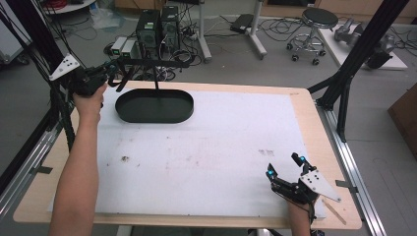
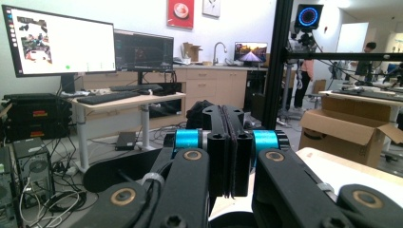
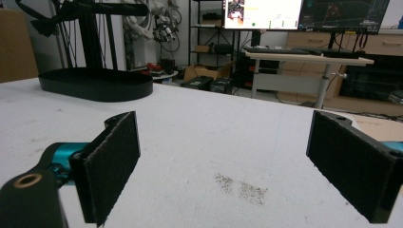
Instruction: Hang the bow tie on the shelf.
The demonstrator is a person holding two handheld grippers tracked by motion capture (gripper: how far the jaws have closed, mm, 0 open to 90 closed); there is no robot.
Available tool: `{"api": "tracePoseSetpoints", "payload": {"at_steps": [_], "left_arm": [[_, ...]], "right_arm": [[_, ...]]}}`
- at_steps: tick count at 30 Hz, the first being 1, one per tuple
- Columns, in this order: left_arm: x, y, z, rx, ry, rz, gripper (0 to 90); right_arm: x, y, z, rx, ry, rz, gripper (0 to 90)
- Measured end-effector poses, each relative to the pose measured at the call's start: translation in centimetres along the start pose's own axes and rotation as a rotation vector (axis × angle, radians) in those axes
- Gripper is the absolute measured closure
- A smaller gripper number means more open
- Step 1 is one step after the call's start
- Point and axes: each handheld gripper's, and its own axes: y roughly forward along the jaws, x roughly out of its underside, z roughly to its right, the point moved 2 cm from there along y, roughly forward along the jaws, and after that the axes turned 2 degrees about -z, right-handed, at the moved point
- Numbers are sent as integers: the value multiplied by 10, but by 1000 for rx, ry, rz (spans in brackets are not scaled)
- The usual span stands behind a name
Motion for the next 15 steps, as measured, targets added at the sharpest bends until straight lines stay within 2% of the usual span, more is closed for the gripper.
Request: {"api": "tracePoseSetpoints", "payload": {"at_steps": [2,4,6,11,15], "left_arm": [[3,4,-5,-5,-8,1,886],[8,7,-12,-8,-28,-10,886],[13,10,-17,-17,-29,-31,886],[16,12,-28,-28,-50,-17,886],[14,20,-32,-25,-37,-53,886]], "right_arm": [[0,1,-1,0,1,-5,98],[1,2,-3,-3,-7,-12,98],[1,3,-3,-4,-16,-13,99],[0,3,-5,-6,-21,-10,98],[1,4,-6,-7,-19,-14,98]]}}
